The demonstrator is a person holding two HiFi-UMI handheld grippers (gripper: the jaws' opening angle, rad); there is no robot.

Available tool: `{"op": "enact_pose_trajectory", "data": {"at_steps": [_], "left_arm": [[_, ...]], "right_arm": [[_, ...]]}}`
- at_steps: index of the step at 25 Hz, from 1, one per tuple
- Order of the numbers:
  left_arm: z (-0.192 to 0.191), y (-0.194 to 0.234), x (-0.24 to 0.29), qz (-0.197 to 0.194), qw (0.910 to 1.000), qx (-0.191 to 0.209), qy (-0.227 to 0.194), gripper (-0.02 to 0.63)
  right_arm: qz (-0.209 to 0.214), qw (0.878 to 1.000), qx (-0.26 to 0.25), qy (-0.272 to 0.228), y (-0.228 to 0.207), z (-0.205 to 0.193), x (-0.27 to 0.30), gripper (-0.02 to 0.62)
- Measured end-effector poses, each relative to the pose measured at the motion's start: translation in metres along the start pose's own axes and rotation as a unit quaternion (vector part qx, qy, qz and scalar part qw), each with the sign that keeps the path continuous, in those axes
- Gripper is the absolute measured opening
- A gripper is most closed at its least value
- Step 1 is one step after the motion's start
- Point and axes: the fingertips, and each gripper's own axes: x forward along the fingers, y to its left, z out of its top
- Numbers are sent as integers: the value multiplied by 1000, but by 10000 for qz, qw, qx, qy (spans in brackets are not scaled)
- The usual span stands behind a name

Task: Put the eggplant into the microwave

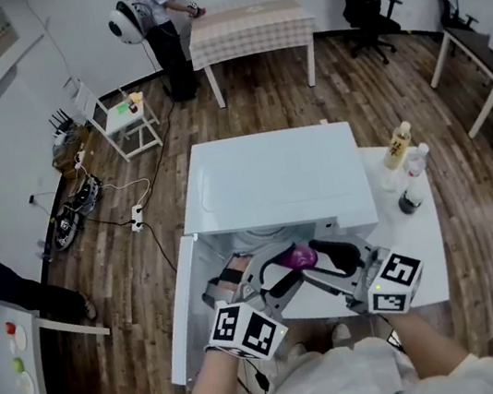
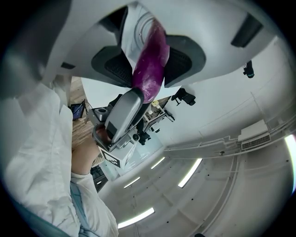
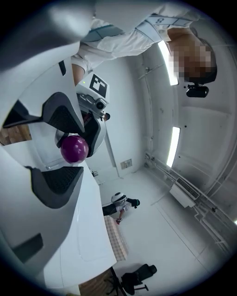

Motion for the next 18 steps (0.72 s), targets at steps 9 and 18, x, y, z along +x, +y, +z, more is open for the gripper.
{"op": "enact_pose_trajectory", "data": {"at_steps": [9,18], "left_arm": [[-11,-25,0,-236,9967,732,274,216],[-23,-37,-3,-372,9954,815,324,221]], "right_arm": [[47,9985,290,459,5,-27,9,231],[57,9966,560,596,6,-46,13,218]]}}
